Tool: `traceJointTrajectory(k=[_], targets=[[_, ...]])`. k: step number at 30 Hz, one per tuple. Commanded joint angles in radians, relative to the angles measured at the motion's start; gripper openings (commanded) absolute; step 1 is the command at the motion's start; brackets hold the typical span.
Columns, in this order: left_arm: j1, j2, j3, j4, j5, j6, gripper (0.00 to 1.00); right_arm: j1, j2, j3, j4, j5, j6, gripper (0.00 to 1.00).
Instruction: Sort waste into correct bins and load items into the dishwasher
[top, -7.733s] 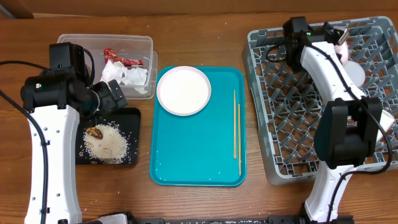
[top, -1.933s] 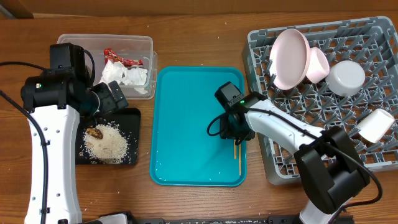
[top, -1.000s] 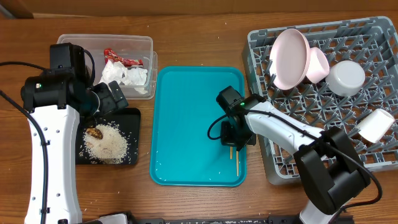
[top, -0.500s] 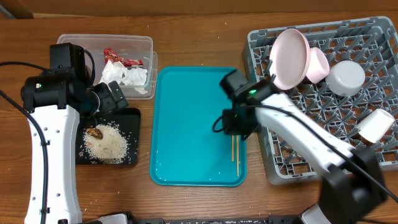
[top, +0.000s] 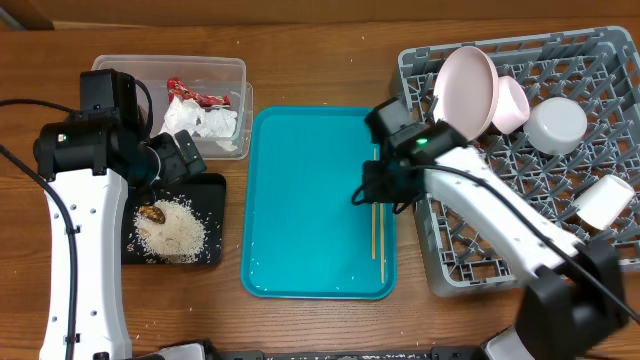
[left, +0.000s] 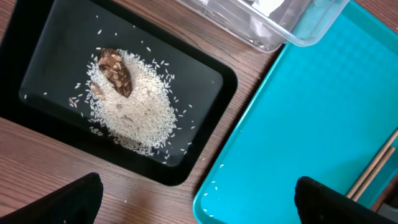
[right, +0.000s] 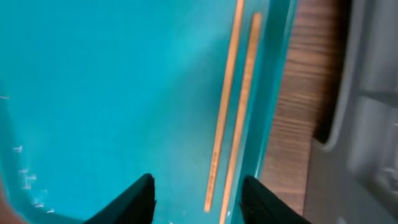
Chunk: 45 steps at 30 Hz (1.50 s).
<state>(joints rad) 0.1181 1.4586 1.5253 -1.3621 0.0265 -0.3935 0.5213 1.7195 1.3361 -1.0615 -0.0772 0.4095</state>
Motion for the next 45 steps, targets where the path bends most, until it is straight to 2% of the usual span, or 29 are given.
traceJointTrajectory(k=[1, 7, 16, 20, 22, 25, 32, 45], targets=[[0.000, -0.008, 0.014, 0.000, 0.026, -0.003, 1.00, 0.011, 0.105, -0.021, 0.019, 0.055, 0.040, 0.48], [0.000, -0.008, 0.014, 0.001, 0.026, -0.003, 1.00, 0.014, 0.232, -0.021, 0.070, 0.050, 0.040, 0.46], [0.000, -0.008, 0.014, 0.001, 0.026, -0.004, 1.00, 0.028, 0.315, -0.022, 0.085, 0.005, 0.040, 0.39], [0.000, -0.008, 0.014, 0.001, 0.026, -0.003, 1.00, 0.047, 0.338, -0.022, 0.084, 0.005, 0.040, 0.29], [0.000, -0.008, 0.014, 0.001, 0.026, -0.003, 1.00, 0.052, 0.348, -0.022, 0.080, 0.005, 0.040, 0.13], [0.000, -0.008, 0.014, 0.001, 0.026, -0.003, 1.00, 0.052, 0.348, -0.021, 0.071, 0.005, 0.040, 0.07], [0.000, -0.008, 0.014, 0.001, 0.026, -0.003, 1.00, 0.046, 0.324, -0.010, 0.035, 0.008, 0.039, 0.06], [0.000, -0.008, 0.014, 0.005, 0.026, -0.003, 1.00, 0.046, 0.153, 0.020, -0.005, 0.008, 0.030, 0.07]])
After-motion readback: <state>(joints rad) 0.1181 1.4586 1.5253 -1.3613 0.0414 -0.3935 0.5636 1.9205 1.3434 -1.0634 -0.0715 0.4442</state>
